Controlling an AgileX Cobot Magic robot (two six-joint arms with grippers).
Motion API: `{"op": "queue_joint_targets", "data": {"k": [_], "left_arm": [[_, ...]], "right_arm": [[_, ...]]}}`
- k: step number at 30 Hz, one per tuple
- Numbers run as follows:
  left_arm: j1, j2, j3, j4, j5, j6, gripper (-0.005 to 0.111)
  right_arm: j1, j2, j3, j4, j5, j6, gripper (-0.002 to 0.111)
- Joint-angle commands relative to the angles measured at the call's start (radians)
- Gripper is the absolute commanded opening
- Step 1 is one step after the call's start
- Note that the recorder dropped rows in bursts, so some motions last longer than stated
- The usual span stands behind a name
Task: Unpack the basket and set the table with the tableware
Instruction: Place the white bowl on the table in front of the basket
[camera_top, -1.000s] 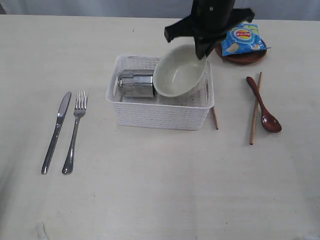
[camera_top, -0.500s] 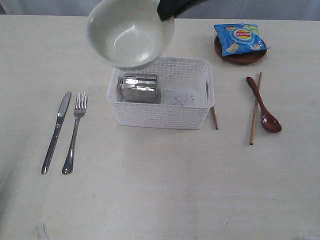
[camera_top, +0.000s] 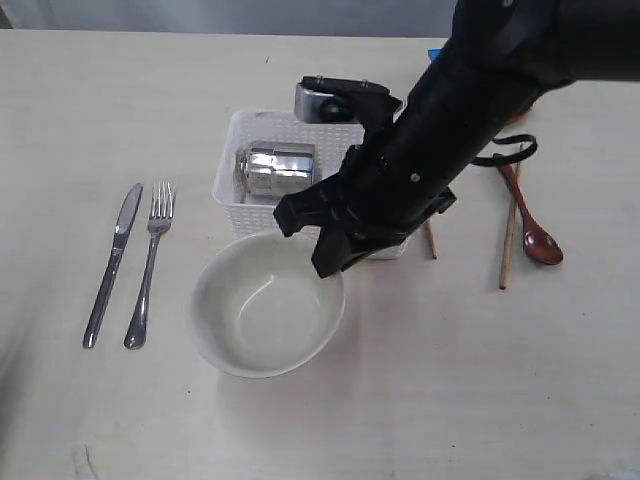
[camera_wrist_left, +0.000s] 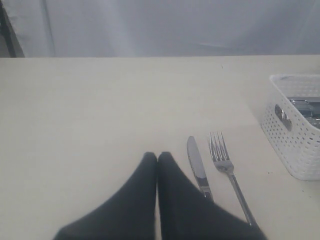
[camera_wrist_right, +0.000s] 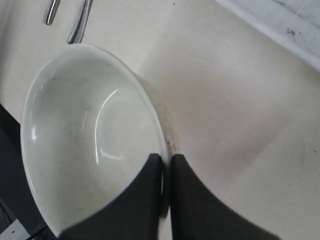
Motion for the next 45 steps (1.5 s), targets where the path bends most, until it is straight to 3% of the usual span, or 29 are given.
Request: {"op": "queue_joint_targets", "data": {"k": [1,37,39,43,45], "left_arm": [[0.002,-0.003,0.003,0.009,-0.011,-0.004,0.0],[0.002,-0.003,0.003,0.009,-0.011,-0.004,0.0],[0.002,-0.003,0.003,0.009,-0.011,-0.004,0.0],[0.002,-0.003,0.003,0.009,-0.011,-0.004,0.0],[0.002,-0.003,0.003,0.009,-0.011,-0.004,0.0]], "right_arm": [[0.01,0.005,0.032,0.065,-0.081,-0.021,-0.001],[0.02,0.149,0.034,0.057,-0.203,-0.021,0.001],[0.02,0.149,0.034,0.053,-0.203,-0.021,0.009],[0.02,0.149,0.034,0.053,-0.203,-0.021,0.039],[0.02,0.147,0.029,0.041,-0.196,-0.021,0.048]]}}
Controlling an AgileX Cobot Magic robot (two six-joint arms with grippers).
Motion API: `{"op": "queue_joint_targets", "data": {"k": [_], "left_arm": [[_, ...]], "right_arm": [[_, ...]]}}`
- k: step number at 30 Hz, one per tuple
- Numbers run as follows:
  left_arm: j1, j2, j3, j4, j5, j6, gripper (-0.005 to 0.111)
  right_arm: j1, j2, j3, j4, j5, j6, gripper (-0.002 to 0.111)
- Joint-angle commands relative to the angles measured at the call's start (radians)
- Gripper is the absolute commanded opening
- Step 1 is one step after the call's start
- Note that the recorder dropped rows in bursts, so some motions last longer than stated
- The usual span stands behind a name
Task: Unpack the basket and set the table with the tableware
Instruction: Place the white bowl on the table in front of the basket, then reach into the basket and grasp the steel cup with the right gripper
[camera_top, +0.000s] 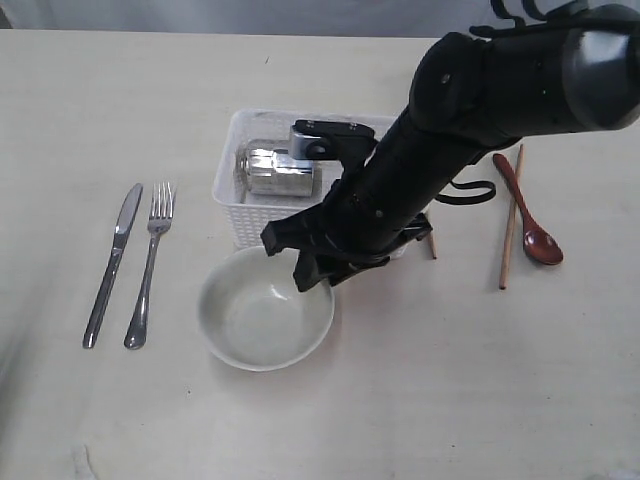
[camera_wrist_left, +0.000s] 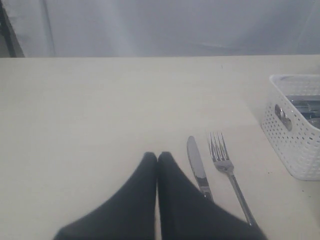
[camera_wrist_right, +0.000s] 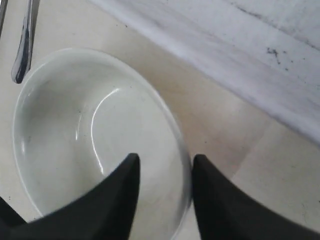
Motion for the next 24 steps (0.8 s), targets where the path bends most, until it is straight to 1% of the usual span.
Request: {"op": "queue_joint_targets", "data": {"k": [1,5,9,13,15,18,24], "left_arm": [[0.002,-0.003,0.003,0.009,-0.011,-0.004,0.0],[0.002,-0.003,0.003,0.009,-0.011,-0.004,0.0],[0.002,-0.003,0.003,0.009,-0.011,-0.004,0.0],[0.002,-0.003,0.003,0.009,-0.011,-0.004,0.0],[0.002,-0.003,0.003,0.009,-0.011,-0.004,0.0],[0.002,-0.003,0.003,0.009,-0.011,-0.004,0.0],[0.002,-0.003,0.003,0.009,-0.011,-0.004,0.0]], "right_arm": [[0.002,-0.011,-0.009,-0.022,-0.006,-0.011,0.048],[0.002,-0.073,-0.051,-0.026,0.049,-0.011,0.044],[0.002,-0.144,-0.147,-0.052,0.113,0.003,0.042],[0.002,-0.174,-0.251,-0.168,0.106,0.085,0.042],[0.002,-0.16,-0.311,-0.272,0.087,0.163,0.042],[-0.002,-0.109,-0.392,-0.368,0.085,0.266,0.042],[-0.065,0.047,-0.496,-0.35,0.102,0.405,0.042]]}}
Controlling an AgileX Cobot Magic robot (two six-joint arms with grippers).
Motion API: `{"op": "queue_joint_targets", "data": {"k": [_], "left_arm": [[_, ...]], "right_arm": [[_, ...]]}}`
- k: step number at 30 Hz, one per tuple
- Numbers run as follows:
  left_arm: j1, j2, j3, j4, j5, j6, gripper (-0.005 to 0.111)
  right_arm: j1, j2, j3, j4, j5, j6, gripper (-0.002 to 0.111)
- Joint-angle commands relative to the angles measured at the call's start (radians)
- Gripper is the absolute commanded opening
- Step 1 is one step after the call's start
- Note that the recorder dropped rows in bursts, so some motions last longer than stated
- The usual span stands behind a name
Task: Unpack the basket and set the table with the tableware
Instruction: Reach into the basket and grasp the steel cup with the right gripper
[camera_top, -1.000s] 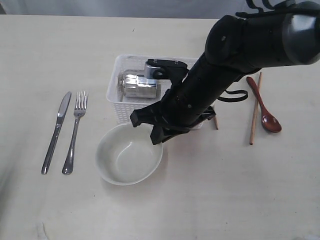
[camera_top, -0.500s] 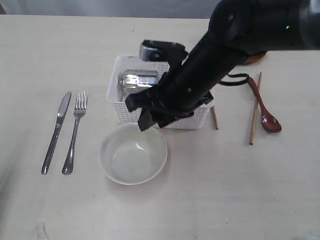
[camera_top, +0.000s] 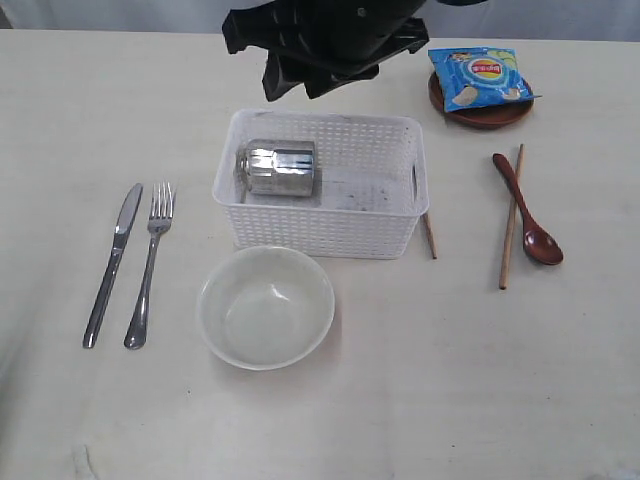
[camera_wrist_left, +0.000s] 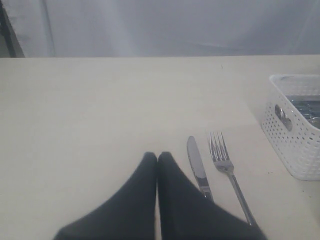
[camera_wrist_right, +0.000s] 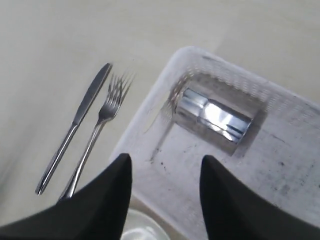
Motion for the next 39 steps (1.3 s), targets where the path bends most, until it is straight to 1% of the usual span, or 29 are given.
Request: {"op": "queue_joint_targets", "data": {"k": [1,4,7,9,17,24,28,29,31,35,39], "left_arm": [[0.002,-0.003,0.003,0.009,-0.011,-0.004,0.0],[0.002,-0.003,0.003,0.009,-0.011,-0.004,0.0],[0.002,-0.003,0.003,0.009,-0.011,-0.004,0.0],[0.002,-0.003,0.003,0.009,-0.011,-0.004,0.0],[0.002,-0.003,0.003,0.009,-0.011,-0.004,0.0],[0.002,-0.003,0.003,0.009,-0.011,-0.004,0.0],[0.002,-0.003,0.003,0.009,-0.011,-0.004,0.0],[0.002,-0.003,0.003,0.009,-0.011,-0.004,0.0],[0.002,-0.003,0.003,0.009,-0.011,-0.004,0.0],[0.002,-0.003,0.003,0.009,-0.011,-0.004,0.0],[0.002,-0.003,0.003,0.009,-0.011,-0.004,0.0]], "right_arm": [[-0.057,0.119,-0.053,0.002,0.021,0.101,0.042],[-0.111,0.193,-0.065,0.097,0.044,0.087,0.042],[-0.149,0.247,-0.065,0.23,0.062,-0.015,0.042],[-0.161,0.275,-0.065,0.273,0.063,-0.049,0.042],[-0.162,0.348,-0.065,0.282,0.002,-0.068,0.042],[-0.162,0.393,-0.065,0.441,-0.045,-0.219,0.042],[-0.162,0.397,-0.065,0.476,-0.065,-0.272,0.041],[-0.162,0.397,-0.065,0.476,-0.07,-0.274,0.038],[-0.163,0.395,-0.065,0.476,-0.073,-0.29,0.028],[-0.163,0.39,-0.065,0.476,-0.074,-0.334,-0.001],[-0.163,0.37,-0.065,0.457,-0.059,-0.338,-0.001]]}}
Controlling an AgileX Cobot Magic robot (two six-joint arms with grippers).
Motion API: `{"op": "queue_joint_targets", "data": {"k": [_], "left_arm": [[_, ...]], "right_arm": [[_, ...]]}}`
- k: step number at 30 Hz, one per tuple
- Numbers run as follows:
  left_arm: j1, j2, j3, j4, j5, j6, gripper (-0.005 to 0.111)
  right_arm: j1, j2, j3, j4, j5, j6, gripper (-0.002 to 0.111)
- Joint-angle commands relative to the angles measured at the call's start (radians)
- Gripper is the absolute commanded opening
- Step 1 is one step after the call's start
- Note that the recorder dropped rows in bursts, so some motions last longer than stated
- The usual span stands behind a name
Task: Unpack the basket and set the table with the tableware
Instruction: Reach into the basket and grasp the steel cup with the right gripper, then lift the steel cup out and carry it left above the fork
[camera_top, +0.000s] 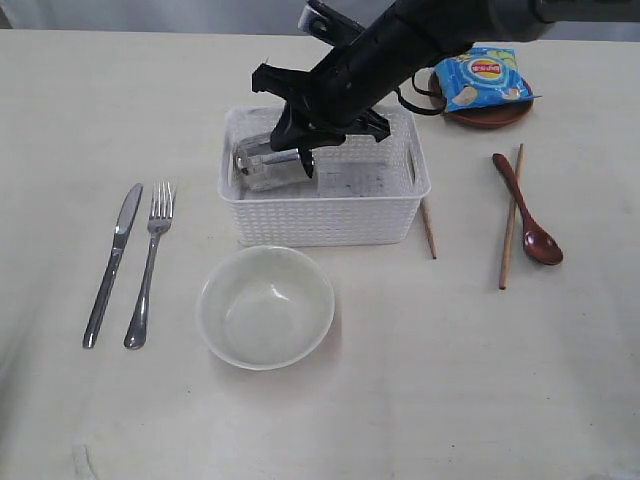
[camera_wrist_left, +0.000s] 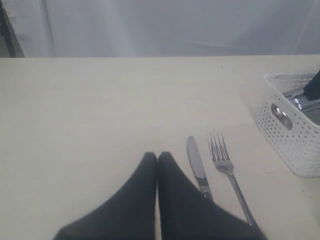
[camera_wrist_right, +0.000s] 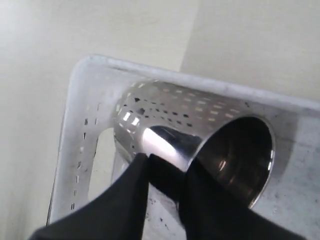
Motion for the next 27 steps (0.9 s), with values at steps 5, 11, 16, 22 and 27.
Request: {"op": "queue_joint_targets", "data": {"k": [5,11,16,22,27], "left_arm": [[0.002,-0.003,0.003,0.009,-0.011,-0.004,0.0],[0.002,-0.003,0.003,0.009,-0.011,-0.004,0.0],[0.002,-0.003,0.003,0.009,-0.011,-0.004,0.0],[0.002,-0.003,0.003,0.009,-0.011,-0.004,0.0],[0.002,-0.003,0.003,0.009,-0.011,-0.004,0.0]], "right_arm": [[-0.005,-0.102,-0.001,-0.127,-0.009,-0.028,-0.001],[0.002,-0.259,-0.001,-0.228,0.079,-0.037,-0.001],[0.008,-0.401,-0.001,-0.294,0.3,-0.037,-0.001],[0.01,-0.513,0.092,-0.319,0.453,-0.021,-0.001],[0.108,-0.532,0.269,-0.465,0.41,0.045,-0.001]]}}
